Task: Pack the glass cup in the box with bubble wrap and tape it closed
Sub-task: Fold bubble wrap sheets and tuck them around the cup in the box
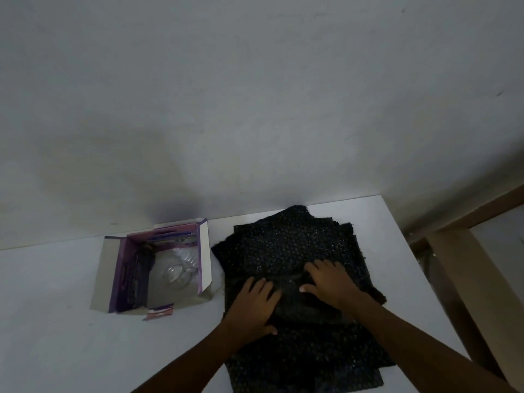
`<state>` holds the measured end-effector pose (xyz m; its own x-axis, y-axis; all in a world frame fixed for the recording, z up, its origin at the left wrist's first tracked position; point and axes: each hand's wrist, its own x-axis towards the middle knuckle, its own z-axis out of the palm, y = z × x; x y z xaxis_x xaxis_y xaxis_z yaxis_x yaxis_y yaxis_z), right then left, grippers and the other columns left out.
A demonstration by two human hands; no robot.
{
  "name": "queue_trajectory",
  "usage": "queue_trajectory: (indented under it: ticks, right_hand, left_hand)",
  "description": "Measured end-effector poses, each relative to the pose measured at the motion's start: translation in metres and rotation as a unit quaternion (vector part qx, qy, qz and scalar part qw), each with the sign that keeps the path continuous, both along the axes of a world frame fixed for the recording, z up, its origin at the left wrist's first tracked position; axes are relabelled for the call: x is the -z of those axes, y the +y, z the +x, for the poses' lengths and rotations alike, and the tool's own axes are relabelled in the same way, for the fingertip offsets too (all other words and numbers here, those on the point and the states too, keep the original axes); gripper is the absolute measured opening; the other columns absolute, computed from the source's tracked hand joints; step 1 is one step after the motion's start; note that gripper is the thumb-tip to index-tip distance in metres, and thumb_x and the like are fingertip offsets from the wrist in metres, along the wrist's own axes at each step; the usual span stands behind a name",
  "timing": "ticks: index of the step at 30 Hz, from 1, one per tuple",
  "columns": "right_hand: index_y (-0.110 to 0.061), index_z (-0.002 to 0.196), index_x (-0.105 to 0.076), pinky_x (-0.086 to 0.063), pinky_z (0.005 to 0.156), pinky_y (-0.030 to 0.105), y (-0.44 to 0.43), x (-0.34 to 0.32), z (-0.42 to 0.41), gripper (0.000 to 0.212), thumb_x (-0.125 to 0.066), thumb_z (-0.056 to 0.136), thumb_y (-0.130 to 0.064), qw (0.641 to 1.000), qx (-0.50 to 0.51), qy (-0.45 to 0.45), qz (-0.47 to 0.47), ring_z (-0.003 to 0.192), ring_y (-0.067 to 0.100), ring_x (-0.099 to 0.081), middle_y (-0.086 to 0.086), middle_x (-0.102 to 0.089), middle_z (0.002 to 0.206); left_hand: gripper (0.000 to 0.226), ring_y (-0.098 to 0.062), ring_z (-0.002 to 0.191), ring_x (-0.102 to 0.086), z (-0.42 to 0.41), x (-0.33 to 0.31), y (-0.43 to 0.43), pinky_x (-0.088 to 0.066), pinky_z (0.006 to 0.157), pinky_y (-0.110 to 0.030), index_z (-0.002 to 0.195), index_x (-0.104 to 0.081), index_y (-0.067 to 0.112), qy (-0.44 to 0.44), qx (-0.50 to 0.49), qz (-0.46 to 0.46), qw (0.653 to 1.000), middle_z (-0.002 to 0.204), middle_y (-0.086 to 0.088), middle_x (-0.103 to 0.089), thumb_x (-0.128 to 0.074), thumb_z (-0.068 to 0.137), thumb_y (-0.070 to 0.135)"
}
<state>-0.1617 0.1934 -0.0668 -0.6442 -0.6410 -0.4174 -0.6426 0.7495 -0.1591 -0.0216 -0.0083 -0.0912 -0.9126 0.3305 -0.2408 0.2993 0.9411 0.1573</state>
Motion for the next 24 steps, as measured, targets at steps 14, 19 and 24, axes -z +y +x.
queue_trajectory:
  ticks: [14, 19, 24]
  right_hand:
    - [-0.017, 0.114, -0.049, -0.042, 0.048, 0.027, -0.003, -0.131, 0.021, 0.038, -0.067, 0.082, -0.013, 0.96, 0.03, 0.194, -0.2, 0.054, 0.022, -0.058, 0.006, -0.066, 0.084]
    - [-0.011, 0.115, -0.054, -0.048, 0.056, 0.037, -0.102, -0.171, 0.039, 0.038, -0.065, 0.079, -0.008, 0.927, -0.027, 0.252, -0.275, 0.069, 0.032, -0.055, 0.017, -0.053, 0.111]
    - [-0.018, 0.109, -0.058, -0.041, 0.075, 0.04, -0.212, -0.146, 0.086, 0.03, -0.055, 0.08, -0.013, 0.907, -0.14, 0.291, -0.271, 0.09, 0.031, -0.057, 0.015, -0.059, 0.107]
  left_hand:
    - [0.049, -0.025, 0.1, -0.059, -0.058, -0.118, -0.051, -0.046, 0.079, -0.037, 0.131, -0.046, 0.022, 0.198, -0.005, 0.105, 0.975, 0.122, -0.004, -0.061, -0.035, 0.084, 0.027]
    - [0.043, -0.028, 0.101, -0.055, -0.034, -0.177, -0.155, -0.039, 0.081, -0.037, 0.119, -0.048, 0.019, 0.281, 0.011, 0.049, 0.958, 0.118, -0.009, -0.059, -0.054, 0.077, 0.012]
    - [0.032, -0.032, 0.102, -0.056, 0.041, -0.169, -0.26, -0.043, 0.081, -0.042, 0.116, -0.054, 0.02, 0.245, 0.034, -0.1, 0.964, 0.116, -0.013, -0.059, -0.053, 0.084, 0.017]
